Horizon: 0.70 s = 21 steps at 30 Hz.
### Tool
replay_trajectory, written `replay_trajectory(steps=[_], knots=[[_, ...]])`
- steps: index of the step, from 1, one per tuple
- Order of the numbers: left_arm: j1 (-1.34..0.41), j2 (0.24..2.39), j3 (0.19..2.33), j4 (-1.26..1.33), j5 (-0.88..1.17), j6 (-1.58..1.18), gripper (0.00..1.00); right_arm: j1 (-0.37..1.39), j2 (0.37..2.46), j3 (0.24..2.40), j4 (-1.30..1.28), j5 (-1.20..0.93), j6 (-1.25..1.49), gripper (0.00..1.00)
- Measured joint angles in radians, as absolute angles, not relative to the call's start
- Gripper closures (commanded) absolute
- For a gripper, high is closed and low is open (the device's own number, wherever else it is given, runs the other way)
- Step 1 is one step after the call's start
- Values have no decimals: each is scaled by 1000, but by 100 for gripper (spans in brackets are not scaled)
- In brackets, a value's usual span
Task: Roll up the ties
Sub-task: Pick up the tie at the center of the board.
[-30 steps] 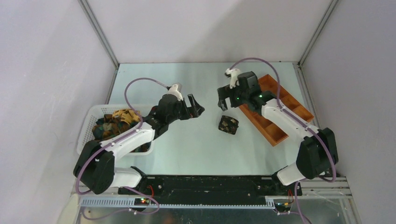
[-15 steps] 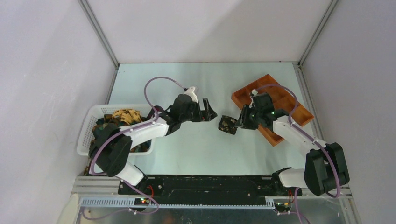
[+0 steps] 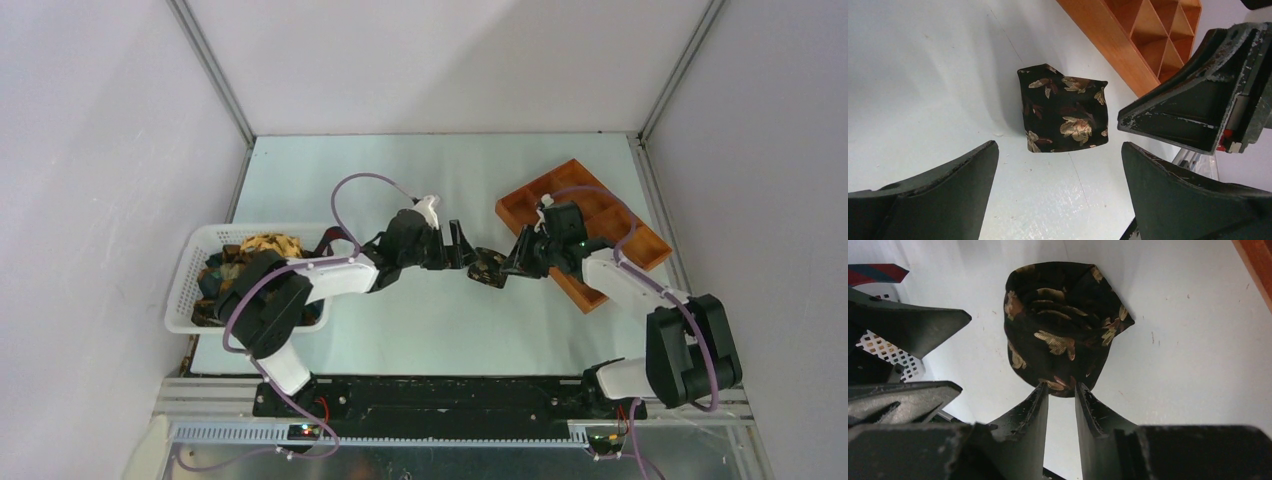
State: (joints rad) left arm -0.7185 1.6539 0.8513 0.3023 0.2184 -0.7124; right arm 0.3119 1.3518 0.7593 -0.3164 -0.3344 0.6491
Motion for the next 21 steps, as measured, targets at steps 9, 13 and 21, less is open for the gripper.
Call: replay_trajectory(steps=[9,13,21], knots=[[-734,1718,851,356,252,-733,0,297,1450,755,-271,-340,656,82],[-736,1749,852,379,268,-740,0,294,1471,755,-262,-341,657,84],[-739,1821,896,398,286,-758,0,289,1477,755,-259,-339,655,85]])
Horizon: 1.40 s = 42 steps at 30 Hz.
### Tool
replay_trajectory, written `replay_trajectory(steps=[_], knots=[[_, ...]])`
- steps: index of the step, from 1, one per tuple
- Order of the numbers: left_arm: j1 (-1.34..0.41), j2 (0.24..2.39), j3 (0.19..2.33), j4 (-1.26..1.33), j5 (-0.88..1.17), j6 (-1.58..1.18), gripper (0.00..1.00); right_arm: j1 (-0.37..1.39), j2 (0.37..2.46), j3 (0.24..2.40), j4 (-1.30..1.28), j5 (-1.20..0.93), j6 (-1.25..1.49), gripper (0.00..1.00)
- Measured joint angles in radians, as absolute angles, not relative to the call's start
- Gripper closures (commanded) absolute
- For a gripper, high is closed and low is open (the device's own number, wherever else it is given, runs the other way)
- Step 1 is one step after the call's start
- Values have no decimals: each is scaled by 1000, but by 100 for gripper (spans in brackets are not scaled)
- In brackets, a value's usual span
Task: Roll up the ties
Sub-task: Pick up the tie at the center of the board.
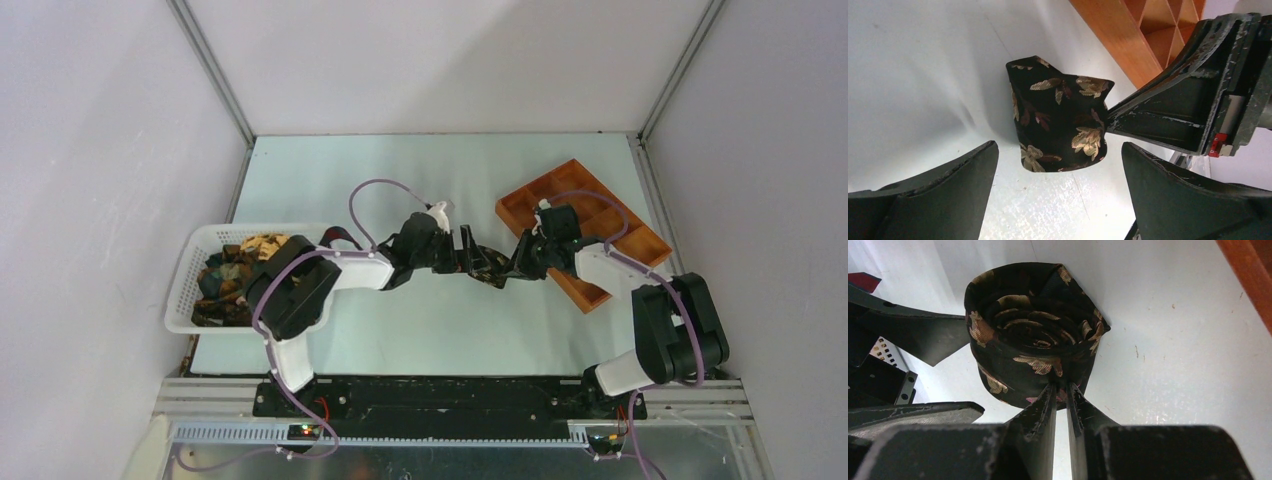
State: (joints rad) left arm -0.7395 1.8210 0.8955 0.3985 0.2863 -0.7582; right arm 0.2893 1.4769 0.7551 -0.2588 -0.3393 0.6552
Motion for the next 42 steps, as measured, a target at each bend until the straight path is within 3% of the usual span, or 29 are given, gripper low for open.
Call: replay_trajectory(steps=[31,36,42], knots=[[-759,1986,989,516,382,-787,1,264,1506,755,-260,-341,636,90],[-759,2001,1002,525,382,-788,4,259,1509,755,-260,-344,636,91],[-760,2022,1019,536,382,-788,18,257,1516,755,-260,-345,631,91]])
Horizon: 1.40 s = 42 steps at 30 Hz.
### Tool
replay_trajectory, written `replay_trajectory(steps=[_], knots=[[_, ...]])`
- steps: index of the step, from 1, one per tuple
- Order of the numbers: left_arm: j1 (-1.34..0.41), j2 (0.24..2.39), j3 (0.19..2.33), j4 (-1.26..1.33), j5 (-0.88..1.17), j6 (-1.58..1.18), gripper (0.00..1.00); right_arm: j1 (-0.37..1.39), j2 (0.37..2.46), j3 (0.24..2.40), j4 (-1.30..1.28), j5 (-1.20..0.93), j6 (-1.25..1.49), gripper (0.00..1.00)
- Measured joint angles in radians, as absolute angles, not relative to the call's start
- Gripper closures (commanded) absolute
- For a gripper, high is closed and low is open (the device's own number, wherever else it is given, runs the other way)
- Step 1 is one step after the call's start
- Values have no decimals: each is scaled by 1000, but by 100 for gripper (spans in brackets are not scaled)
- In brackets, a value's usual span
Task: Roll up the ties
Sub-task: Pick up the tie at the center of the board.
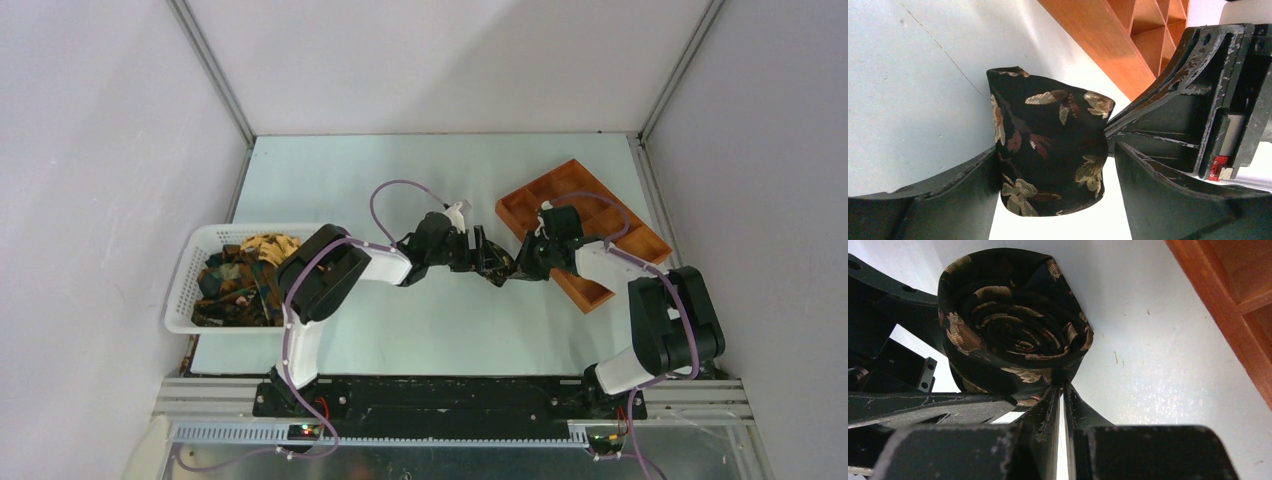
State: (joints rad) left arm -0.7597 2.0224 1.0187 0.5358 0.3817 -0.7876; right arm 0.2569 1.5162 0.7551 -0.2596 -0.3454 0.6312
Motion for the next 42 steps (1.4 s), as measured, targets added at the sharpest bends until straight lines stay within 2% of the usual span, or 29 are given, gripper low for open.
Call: replay_trajectory(steps=[3,14,22,30,35,42], knots=[[-760,2027,1019,537,380,-787,24,255,1519,755,-260,-348,628,92],[-760,2028,1019,529,377,-785,33,239,1514,754,-263,-365,619,92],[-767,2014,1047,453,360,-744,38,180,1357,748,-288,-371,614,92],[-781,2012,1107,354,335,-687,38,122,1227,748,-338,-366,598,91],[-796,2008,1141,291,304,-645,37,108,1243,745,-348,-364,595,91],[-834,1991,1182,190,205,-585,29,108,1319,690,-320,-385,614,92]])
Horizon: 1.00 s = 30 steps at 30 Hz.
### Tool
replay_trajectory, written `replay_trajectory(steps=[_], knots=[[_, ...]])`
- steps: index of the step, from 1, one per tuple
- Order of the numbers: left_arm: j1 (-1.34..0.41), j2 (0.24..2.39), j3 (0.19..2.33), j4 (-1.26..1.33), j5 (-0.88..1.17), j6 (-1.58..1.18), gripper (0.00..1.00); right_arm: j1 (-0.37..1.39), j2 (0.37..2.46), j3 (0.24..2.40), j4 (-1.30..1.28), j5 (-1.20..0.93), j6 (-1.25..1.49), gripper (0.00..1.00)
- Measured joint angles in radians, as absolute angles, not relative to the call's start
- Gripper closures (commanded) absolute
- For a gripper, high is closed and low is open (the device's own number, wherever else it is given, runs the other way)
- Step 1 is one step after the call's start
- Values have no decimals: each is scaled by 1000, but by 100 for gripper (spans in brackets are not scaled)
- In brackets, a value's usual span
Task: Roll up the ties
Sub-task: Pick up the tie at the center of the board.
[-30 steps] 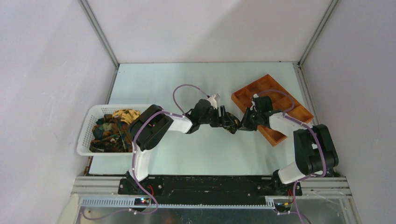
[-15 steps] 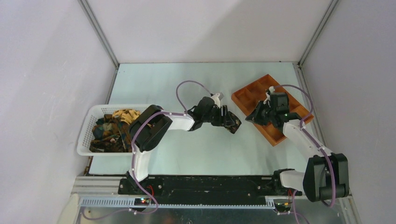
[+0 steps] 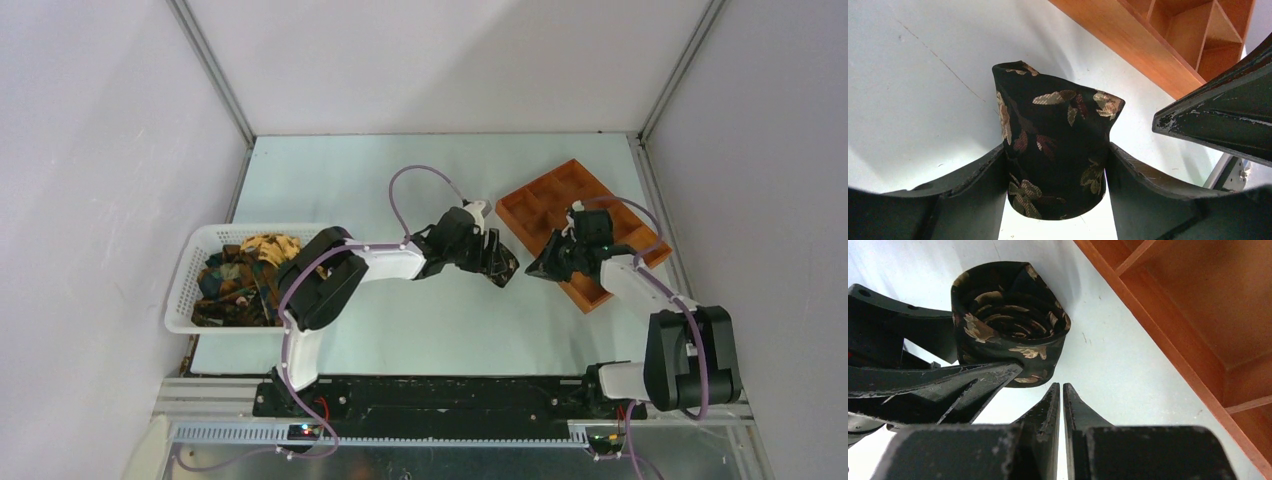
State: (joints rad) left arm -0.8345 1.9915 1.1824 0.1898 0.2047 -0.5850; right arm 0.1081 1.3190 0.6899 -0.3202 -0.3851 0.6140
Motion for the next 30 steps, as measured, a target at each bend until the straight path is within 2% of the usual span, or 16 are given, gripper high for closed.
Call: replay_trajectory(steps=[11,30], knots=[[-815,1991,1162,200,203,-620,12,153,1419,684,-231,-452,638,91],[-748,2011,1127,350,393,-634,4,183,1544,684,-108,-474,686,93]])
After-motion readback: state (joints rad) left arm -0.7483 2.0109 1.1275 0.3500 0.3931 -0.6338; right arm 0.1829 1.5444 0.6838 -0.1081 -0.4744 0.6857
